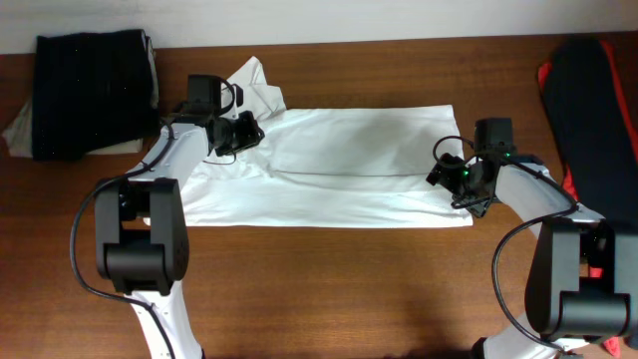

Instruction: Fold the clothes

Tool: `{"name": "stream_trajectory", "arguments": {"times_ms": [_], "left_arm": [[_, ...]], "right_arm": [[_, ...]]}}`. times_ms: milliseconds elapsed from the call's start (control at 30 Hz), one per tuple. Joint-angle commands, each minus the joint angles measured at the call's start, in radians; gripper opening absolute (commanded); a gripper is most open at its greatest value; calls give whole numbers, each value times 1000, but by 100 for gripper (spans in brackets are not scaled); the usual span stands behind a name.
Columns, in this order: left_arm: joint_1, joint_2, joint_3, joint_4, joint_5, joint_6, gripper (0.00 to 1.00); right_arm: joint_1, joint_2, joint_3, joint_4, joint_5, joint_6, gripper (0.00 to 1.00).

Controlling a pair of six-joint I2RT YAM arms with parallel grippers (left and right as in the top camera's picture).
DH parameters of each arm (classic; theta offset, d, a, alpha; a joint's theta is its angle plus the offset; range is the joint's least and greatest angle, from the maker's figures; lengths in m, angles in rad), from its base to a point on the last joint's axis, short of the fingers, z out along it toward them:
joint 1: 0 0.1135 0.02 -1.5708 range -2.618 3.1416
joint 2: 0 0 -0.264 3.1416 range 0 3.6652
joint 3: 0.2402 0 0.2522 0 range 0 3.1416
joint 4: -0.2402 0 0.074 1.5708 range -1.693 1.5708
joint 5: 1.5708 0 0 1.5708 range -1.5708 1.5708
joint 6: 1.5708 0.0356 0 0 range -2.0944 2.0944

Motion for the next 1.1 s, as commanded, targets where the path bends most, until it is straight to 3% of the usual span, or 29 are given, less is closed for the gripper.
{"name": "stream_trajectory", "arguments": {"times_ms": [0,33,100,133,200,333,433,633,733,1067], "left_arm": [[36,-50,63,-70,4,30,26],[43,-80,87,-105,3,60,32],[53,-154,137,-198,3,126,64],[55,-189,157,-249,0,157,74],[56,-253,174,-344,-63,185,81],[56,-273,167,-497,-232,182,82],[56,-225,130,-528,-229,181,83],[53,-20,106,-460,-138,148,82],[53,45,106,-381,-80,148,76],[54,53,125,-310,-63,148,73]], "right_arm": [[5,5,-9,3,17,-3,88],[5,5,-9,3,17,-3,88],[5,5,-9,3,17,-3,89],[5,5,-9,3,17,-3,89],[5,5,-9,3,17,-3,88],[5,5,-9,4,17,-2,89],[6,5,-9,4,16,-2,89],[5,5,-9,2,16,-2,89],[5,5,-9,2,17,-2,89],[5,5,-9,3,17,-2,89]]}}
